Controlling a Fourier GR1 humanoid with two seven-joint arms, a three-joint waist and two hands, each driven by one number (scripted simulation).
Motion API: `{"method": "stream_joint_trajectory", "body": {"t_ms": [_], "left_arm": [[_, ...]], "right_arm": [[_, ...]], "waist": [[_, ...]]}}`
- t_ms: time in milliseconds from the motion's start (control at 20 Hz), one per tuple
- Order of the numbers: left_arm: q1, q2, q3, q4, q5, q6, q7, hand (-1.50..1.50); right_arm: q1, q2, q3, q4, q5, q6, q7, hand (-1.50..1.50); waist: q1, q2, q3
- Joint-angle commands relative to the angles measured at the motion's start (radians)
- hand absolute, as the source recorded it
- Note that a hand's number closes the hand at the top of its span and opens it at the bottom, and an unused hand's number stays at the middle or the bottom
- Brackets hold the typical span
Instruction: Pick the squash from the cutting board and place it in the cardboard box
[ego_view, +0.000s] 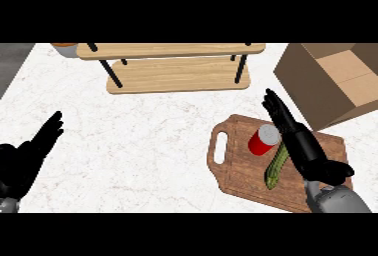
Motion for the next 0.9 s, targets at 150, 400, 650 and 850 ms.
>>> {"method": "stream_joint_trajectory", "body": {"t_ms": [150,400,650,850], "left_arm": [[-0.046,0.012,0.068,0.084,-0.144,0.137,-0.041,0.0],[-0.032,0.032,0.102,0.114,-0.151,0.165,-0.047,0.0],[-0.074,-0.01,0.089,0.186,-0.192,0.179,-0.082,0.0],[-0.091,-0.063,0.077,0.223,-0.235,0.171,-0.121,0.0]], "right_arm": [[0.148,-0.011,-0.196,-0.005,-0.131,-0.046,-0.027,-1.5],[0.229,-0.336,-0.088,0.108,0.357,-0.137,-0.044,-1.5],[0.37,-0.054,-0.241,0.204,-0.001,-0.072,-0.444,-1.5],[0.341,-0.074,-0.271,0.36,0.057,0.016,-0.631,-1.5]], "waist": [[-0.005,0.005,-0.018],[-0.013,0.006,-0.029],[-0.002,0.007,-0.016],[0.023,0.006,-0.018]]}}
